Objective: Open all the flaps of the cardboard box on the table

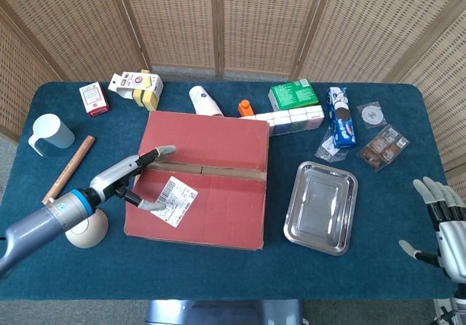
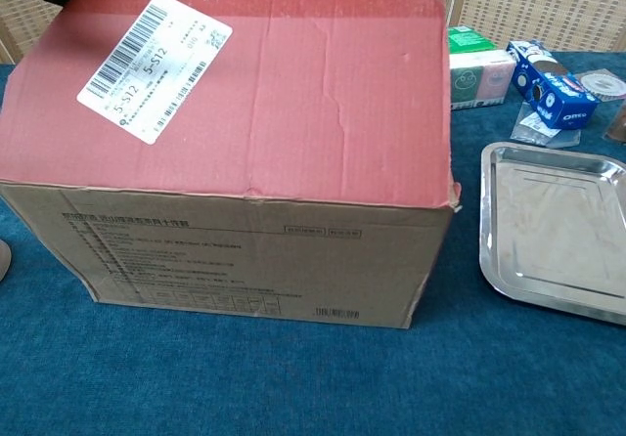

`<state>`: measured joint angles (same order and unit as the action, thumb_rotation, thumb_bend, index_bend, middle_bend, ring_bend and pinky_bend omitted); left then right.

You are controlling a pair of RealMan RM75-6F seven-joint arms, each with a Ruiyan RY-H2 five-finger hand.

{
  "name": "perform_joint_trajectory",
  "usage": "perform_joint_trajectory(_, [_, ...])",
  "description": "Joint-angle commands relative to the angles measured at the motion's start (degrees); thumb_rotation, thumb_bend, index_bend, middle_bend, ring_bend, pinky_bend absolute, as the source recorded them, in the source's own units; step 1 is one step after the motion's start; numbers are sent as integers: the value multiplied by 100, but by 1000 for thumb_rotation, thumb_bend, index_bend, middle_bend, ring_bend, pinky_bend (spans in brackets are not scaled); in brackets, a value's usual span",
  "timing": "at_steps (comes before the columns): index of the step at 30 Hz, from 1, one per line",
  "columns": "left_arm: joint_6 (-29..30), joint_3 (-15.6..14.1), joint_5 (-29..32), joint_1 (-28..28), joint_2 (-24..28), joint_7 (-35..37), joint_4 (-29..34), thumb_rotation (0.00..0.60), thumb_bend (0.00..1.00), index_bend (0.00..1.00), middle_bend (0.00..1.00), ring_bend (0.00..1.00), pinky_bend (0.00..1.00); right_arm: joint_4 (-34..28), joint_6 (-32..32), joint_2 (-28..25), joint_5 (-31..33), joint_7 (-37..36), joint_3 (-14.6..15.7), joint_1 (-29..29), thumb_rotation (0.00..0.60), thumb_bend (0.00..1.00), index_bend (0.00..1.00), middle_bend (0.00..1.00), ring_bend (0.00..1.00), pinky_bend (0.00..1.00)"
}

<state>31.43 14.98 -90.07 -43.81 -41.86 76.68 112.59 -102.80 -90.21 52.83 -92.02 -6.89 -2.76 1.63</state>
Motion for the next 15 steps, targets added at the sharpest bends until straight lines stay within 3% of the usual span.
perform_joint_trajectory(1, [968,-454,-1501,-1,189,1829,-261,600,0,0,0,0,210,-7,-2,5,-11,14,6,-2,600,0,0,0,0,0])
perform_joint_trajectory(7, [2510,-1097,-2678,-181,308,3418,-988,600,0,0,0,0,246,-5,-12,16,-22,48,12,-10,600,0,0,0,0,0])
perform_joint_trajectory(15, [3548,-1464,-2878,-206,329,3874,-1380,600,0,0,0,0,283,3,-6,31,-30,86,24,-15,600,0,0,0,0,0])
